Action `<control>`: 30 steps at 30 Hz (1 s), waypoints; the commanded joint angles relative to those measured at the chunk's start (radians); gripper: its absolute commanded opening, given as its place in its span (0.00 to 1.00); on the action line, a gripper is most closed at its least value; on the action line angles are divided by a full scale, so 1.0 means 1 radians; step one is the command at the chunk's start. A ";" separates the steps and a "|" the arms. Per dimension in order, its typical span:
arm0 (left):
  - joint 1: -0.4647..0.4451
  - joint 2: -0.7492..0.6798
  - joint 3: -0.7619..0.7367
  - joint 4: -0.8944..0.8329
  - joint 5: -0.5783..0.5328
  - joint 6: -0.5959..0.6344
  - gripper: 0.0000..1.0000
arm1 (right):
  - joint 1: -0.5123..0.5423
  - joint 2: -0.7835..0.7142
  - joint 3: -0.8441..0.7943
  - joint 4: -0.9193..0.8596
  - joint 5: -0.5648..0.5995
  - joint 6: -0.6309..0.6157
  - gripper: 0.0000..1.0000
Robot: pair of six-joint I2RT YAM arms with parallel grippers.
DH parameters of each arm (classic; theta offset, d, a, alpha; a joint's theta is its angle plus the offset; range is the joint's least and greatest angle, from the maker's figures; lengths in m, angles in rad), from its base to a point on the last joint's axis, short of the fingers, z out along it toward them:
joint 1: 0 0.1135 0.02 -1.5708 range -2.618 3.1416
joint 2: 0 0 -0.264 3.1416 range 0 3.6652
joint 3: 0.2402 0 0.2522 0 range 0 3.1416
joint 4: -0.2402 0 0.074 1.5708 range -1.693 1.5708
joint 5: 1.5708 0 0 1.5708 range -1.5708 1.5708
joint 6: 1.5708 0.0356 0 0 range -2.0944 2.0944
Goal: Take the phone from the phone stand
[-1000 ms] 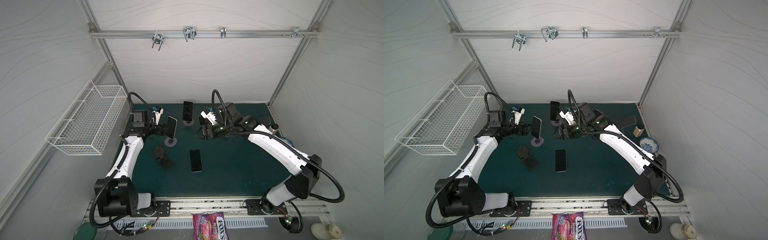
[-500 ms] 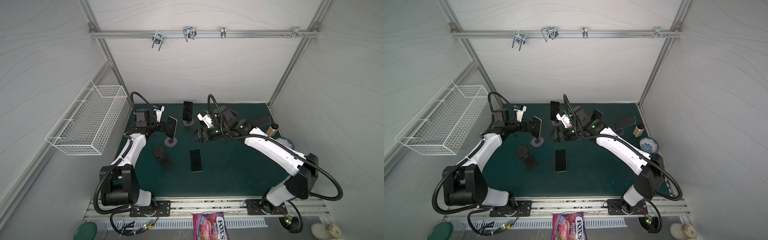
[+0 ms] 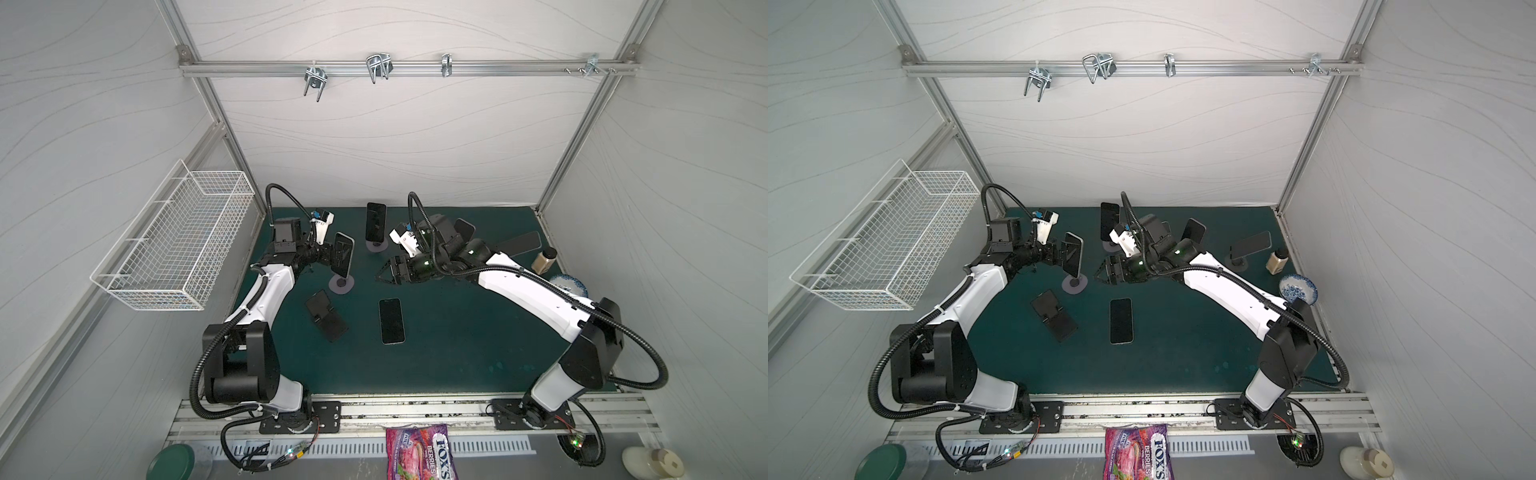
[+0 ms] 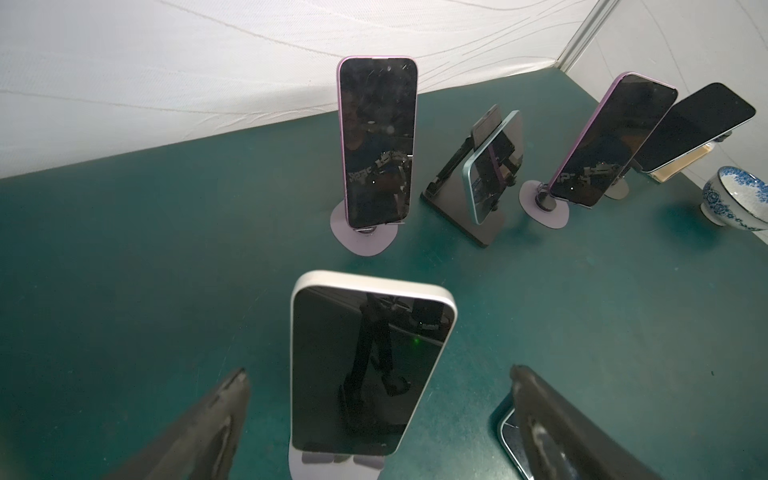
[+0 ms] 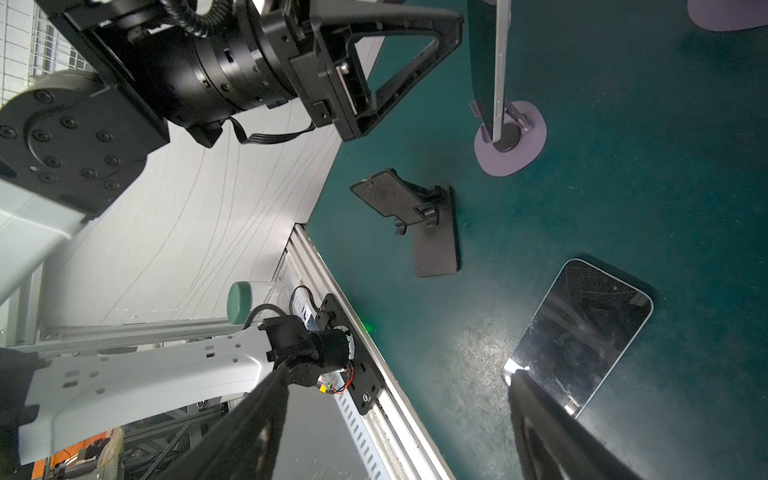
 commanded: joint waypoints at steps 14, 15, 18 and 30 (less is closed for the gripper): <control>-0.025 0.035 0.018 0.091 -0.057 0.027 0.97 | 0.006 -0.002 0.026 0.006 -0.008 -0.004 0.84; -0.024 0.038 0.018 0.092 -0.051 0.030 0.97 | 0.006 -0.001 0.027 0.007 -0.008 -0.003 0.84; -0.026 0.043 0.015 0.097 -0.018 0.040 0.97 | 0.006 0.008 0.036 0.005 -0.010 -0.003 0.84; -0.043 0.065 0.006 0.123 -0.026 0.057 0.95 | 0.005 0.033 0.042 0.014 -0.021 -0.005 0.84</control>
